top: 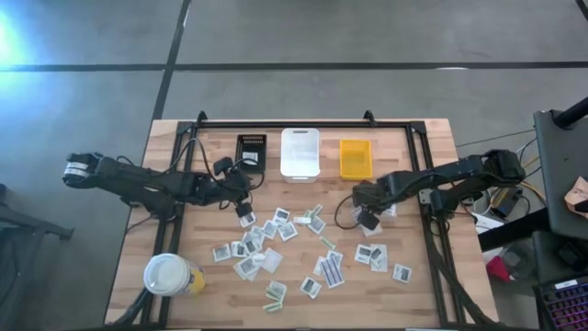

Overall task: Pick & Place First Aid Supplies
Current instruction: Put the blue bandage into the white bin

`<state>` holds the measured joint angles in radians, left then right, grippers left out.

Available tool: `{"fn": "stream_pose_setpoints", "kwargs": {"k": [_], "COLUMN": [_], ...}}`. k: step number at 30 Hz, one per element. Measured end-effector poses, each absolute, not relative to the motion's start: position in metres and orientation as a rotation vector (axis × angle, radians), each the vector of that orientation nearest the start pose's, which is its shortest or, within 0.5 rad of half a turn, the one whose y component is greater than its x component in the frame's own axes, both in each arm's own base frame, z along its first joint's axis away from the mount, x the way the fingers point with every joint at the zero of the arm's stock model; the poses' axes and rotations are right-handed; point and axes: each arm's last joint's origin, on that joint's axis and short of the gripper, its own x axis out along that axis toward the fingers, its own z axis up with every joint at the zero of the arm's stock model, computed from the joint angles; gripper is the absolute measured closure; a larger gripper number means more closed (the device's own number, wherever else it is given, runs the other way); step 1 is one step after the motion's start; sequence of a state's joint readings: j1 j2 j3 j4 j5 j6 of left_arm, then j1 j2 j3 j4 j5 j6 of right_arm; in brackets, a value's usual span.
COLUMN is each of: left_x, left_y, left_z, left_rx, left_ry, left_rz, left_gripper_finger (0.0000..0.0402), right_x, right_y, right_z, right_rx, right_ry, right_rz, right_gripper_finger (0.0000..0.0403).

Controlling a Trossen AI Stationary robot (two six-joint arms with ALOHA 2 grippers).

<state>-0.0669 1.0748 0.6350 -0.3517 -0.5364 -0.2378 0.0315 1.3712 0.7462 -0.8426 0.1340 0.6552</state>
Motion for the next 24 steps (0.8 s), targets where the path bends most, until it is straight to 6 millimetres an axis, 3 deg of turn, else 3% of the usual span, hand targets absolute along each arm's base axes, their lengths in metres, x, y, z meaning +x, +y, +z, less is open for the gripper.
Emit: {"fn": "stream_pose_setpoints", "kwargs": {"k": [13,24], "left_x": [0.194,0.174], "left_y": [0.013,0.044], "left_z": [0.230,0.248], "left_rx": [-0.129,-0.033], "left_ry": [0.647,0.604], "left_rz": [0.631,0.708], "left_gripper_finger": [0.0305,0.0305], "right_x": [0.241,0.284], "right_y": [0.010,-0.003], "right_z": [0.236,0.267], "right_rx": [0.320,0.154], "right_ry": [1.108,0.795], "right_rz": [-0.458,-0.379], "right_gripper_finger": [0.0395,0.0395]}}
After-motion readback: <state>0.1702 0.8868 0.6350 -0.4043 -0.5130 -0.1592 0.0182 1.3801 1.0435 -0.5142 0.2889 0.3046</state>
